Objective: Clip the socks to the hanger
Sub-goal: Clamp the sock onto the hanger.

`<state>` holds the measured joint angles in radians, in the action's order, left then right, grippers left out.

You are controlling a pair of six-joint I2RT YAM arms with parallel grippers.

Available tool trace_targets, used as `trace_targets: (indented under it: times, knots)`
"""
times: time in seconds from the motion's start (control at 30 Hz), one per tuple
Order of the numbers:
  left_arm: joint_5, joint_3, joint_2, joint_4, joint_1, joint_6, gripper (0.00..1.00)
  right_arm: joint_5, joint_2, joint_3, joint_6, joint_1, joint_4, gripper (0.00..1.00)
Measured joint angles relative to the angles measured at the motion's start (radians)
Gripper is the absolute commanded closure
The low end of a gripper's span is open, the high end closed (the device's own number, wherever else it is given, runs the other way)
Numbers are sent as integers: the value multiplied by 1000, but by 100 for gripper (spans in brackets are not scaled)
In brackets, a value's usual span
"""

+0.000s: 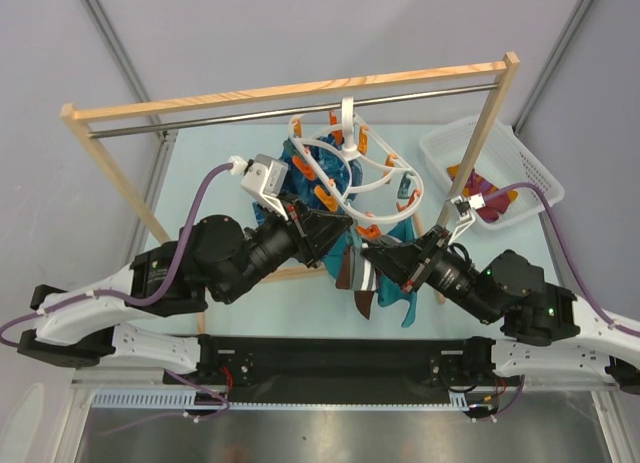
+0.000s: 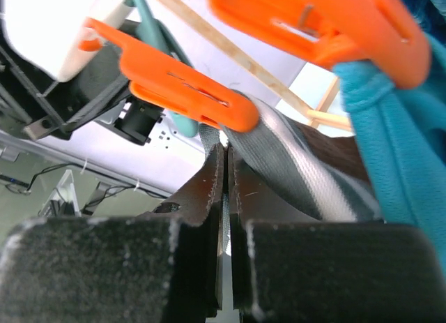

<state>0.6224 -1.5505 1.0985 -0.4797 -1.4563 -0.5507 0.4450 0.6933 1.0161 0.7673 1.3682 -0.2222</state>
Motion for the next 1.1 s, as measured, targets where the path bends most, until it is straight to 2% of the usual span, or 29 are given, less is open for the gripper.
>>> trace_targets:
  times: [1.1]
  knots:
    - [-9,8,-6,15,0,0,100,2,4,-36,-20,0,132,100]
